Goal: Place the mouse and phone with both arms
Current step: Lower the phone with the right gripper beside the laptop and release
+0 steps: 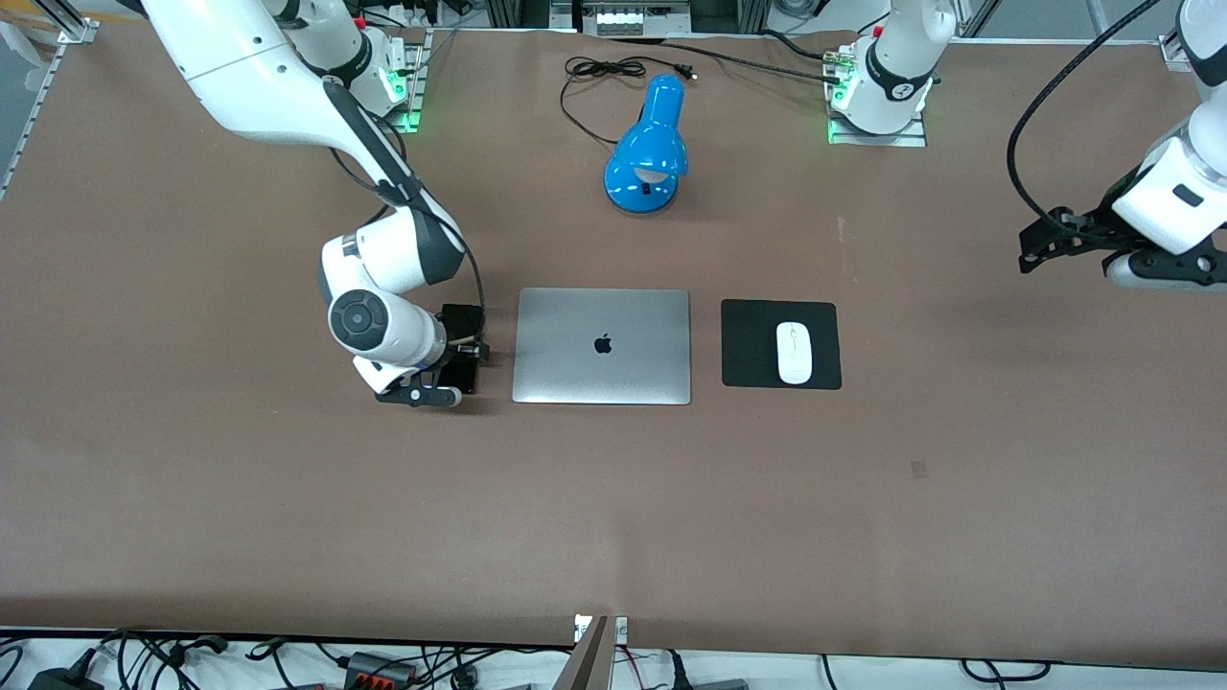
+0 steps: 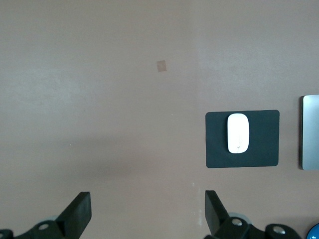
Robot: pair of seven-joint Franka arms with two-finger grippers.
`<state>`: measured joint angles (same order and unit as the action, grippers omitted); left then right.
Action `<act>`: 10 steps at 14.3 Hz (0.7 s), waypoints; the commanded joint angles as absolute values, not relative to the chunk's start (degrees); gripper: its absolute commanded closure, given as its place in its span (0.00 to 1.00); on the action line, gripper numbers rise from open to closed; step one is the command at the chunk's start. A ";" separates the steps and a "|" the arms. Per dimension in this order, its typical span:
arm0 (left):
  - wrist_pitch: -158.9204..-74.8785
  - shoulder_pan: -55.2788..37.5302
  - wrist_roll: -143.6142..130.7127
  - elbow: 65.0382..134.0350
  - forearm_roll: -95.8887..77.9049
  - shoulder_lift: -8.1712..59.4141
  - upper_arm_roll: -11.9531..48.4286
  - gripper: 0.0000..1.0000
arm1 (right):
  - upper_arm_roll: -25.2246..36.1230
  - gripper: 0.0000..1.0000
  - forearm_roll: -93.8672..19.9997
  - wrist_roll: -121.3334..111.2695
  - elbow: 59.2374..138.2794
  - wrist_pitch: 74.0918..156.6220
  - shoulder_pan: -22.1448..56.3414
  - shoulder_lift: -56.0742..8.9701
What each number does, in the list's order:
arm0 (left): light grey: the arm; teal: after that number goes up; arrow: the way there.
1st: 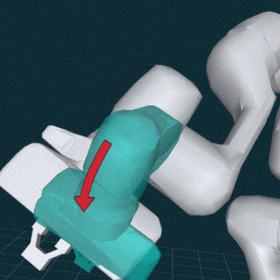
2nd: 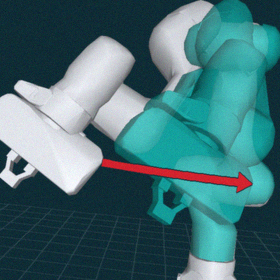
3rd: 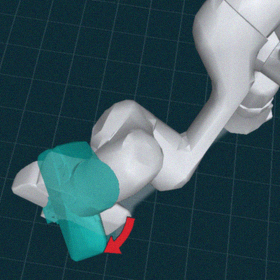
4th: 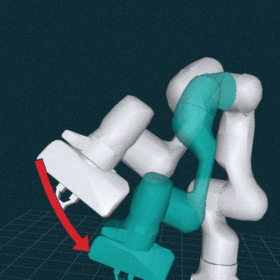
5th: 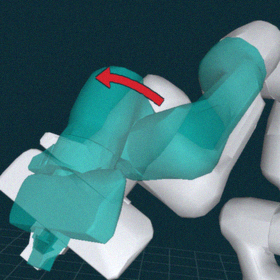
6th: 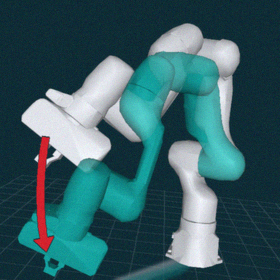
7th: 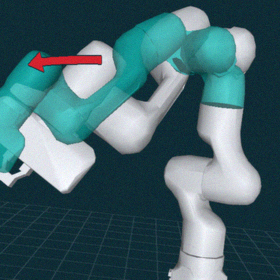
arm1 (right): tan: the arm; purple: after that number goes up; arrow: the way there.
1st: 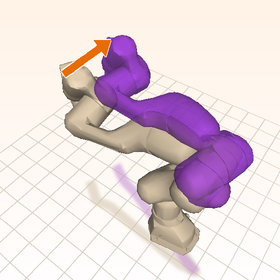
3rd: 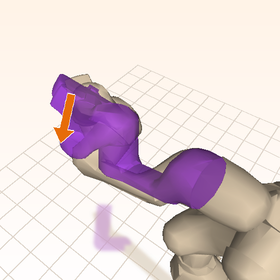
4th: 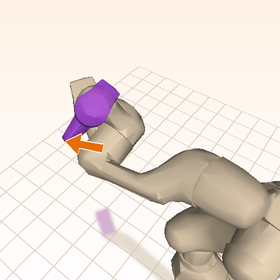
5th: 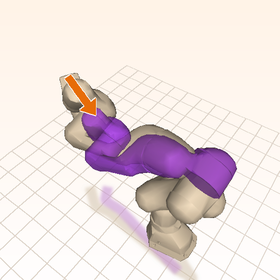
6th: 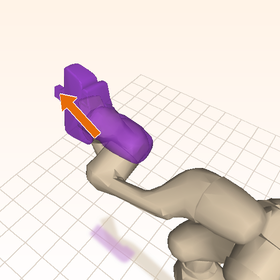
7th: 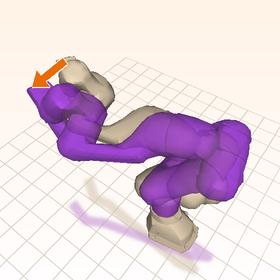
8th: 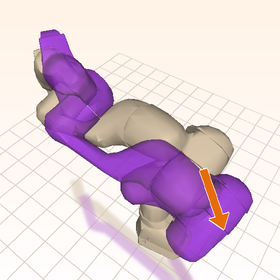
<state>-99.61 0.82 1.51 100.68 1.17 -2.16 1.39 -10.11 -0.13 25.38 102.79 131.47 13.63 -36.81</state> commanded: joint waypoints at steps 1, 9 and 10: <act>-97.92 -0.44 0.97 100.20 0.44 -2.90 0.62 0.00 | -9.93 0.72 -0.53 26.28 101.69 132.45 14.50 -37.44; -96.50 0.62 1.05 98.35 -0.44 -1.32 1.14 0.00 | -9.93 0.72 0.00 26.72 101.60 134.56 16.26 -39.02; -96.50 0.62 0.97 98.35 -0.44 -1.32 1.32 0.00 | -9.93 0.69 0.00 26.72 101.51 134.56 16.35 -39.11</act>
<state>-98.07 0.71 1.29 100.15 0.57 -1.98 1.32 -10.11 -0.12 25.88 102.65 134.48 15.96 -38.59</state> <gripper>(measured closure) 0.000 0.207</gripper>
